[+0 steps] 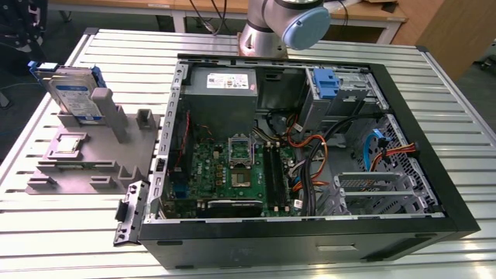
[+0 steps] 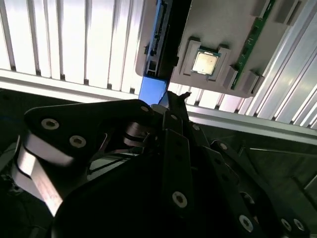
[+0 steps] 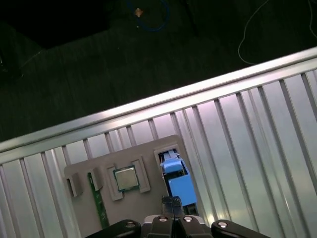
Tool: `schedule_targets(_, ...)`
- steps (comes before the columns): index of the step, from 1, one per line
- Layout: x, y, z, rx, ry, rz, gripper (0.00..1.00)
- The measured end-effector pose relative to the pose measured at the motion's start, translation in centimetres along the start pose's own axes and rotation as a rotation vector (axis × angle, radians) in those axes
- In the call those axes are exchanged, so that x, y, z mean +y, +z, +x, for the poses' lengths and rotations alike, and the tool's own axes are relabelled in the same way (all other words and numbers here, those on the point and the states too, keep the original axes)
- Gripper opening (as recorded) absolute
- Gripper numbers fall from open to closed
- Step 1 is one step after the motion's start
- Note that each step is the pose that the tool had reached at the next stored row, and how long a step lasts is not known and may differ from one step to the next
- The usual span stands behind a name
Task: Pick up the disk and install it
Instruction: 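Pick up the disk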
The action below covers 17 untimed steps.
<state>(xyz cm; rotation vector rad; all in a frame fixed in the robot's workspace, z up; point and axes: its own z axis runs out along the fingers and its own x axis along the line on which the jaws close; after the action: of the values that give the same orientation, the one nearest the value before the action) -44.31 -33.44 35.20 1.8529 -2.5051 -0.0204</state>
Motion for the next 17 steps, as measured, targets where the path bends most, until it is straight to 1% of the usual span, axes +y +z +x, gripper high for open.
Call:
schedule_targets(4, 0.00, -0.01, 0.00, 0.0014, -0.053, 0.0007, 0.10)
schedule_targets(8, 0.00, 0.00, 0.00, 0.0023, -0.095, 0.0019, 0.10)
schedule_targets(16, 0.00, 0.00, 0.00, 0.0035, -0.148, 0.0031, 0.10)
schedule_targets(17, 0.00, 0.00, 0.00, 0.0038, -0.163, 0.0035, 0.10)
